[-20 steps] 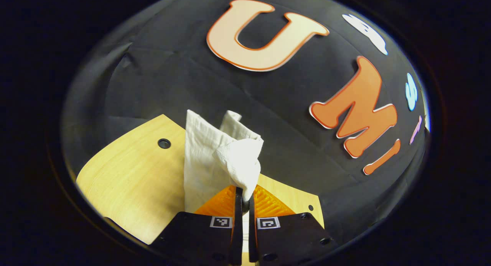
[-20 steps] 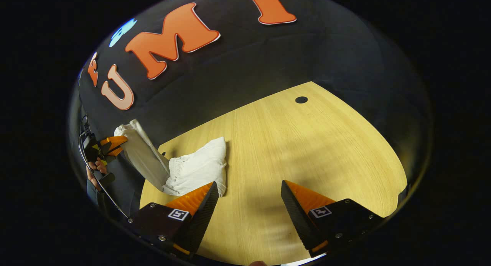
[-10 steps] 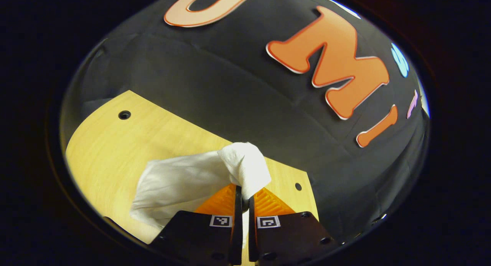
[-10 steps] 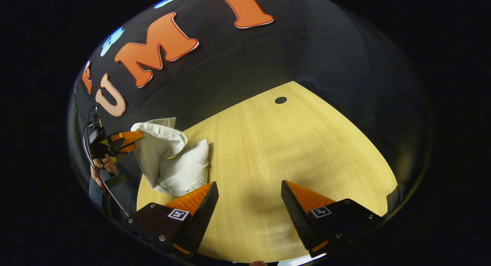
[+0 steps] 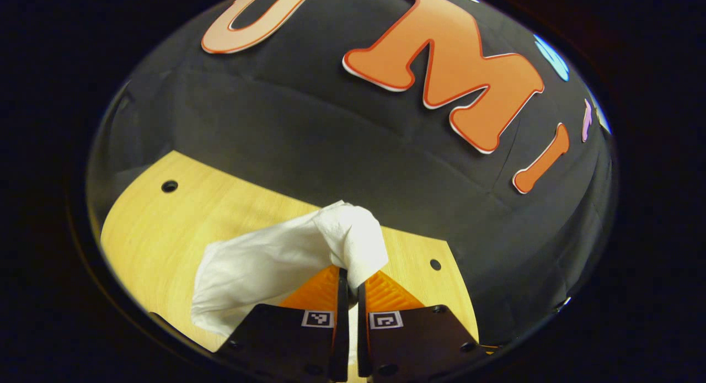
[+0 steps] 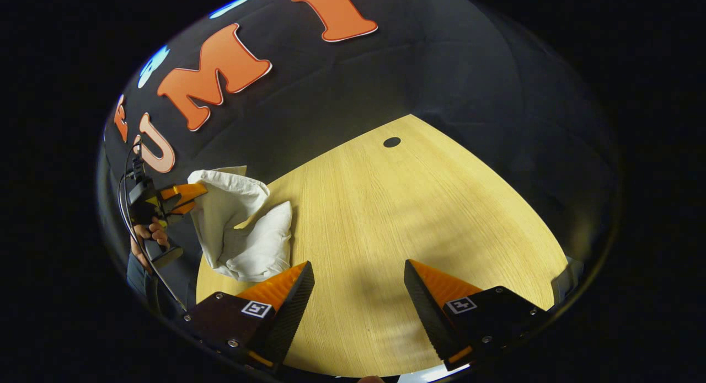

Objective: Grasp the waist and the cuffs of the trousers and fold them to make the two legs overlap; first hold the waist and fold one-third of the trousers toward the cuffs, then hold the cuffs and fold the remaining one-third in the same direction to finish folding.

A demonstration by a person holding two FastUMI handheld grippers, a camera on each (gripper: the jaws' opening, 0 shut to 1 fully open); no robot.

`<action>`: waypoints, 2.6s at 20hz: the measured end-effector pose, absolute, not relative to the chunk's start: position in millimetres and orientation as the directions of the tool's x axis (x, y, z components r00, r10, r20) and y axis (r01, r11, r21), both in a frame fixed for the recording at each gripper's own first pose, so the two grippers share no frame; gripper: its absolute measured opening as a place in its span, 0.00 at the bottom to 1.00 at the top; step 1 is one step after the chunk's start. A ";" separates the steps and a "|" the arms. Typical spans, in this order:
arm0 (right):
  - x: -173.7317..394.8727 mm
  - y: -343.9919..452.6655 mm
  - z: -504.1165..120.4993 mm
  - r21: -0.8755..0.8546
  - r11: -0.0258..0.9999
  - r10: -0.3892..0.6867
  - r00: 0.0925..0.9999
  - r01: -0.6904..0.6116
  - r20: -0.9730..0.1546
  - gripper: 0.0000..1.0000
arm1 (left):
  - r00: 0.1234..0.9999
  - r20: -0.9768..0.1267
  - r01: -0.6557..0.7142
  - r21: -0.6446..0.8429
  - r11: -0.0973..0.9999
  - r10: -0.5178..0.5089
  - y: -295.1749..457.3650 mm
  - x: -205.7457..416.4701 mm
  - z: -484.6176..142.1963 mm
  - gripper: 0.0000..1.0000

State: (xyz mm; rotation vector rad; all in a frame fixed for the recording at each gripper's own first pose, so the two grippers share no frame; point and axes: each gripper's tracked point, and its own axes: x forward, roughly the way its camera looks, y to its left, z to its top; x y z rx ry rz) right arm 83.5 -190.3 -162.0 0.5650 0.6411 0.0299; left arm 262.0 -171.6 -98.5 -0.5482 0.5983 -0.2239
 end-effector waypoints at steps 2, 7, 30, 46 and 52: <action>87.5 -185.9 -160.5 0.513 0.847 0.208 0.805 0.136 -0.555 0.98 | 0.767 -0.502 0.071 -0.554 0.830 -0.400 -196.9 252.1 -121.1 0.10; 95.3 -178.4 -158.1 0.513 0.850 0.221 0.802 0.120 -0.554 0.98 | 0.622 -0.564 0.258 -0.508 0.822 -0.544 -244.0 190.8 -158.1 0.18; 151.4 -60.1 18.3 0.187 0.978 0.126 0.974 -0.090 -0.190 0.98 | 0.911 -0.287 0.278 -0.105 0.955 -0.297 -48.2 133.5 -37.4 0.99; 114.2 8.9 136.7 0.076 0.974 0.198 0.965 -0.213 0.171 0.98 | 0.986 0.101 0.142 -0.100 0.985 -0.132 20.5 55.5 72.1 0.99; 103.2 14.7 129.6 0.058 0.976 0.201 0.968 -0.212 0.152 0.98 | 0.984 0.152 0.113 -0.110 0.988 -0.095 25.5 45.3 85.6 0.99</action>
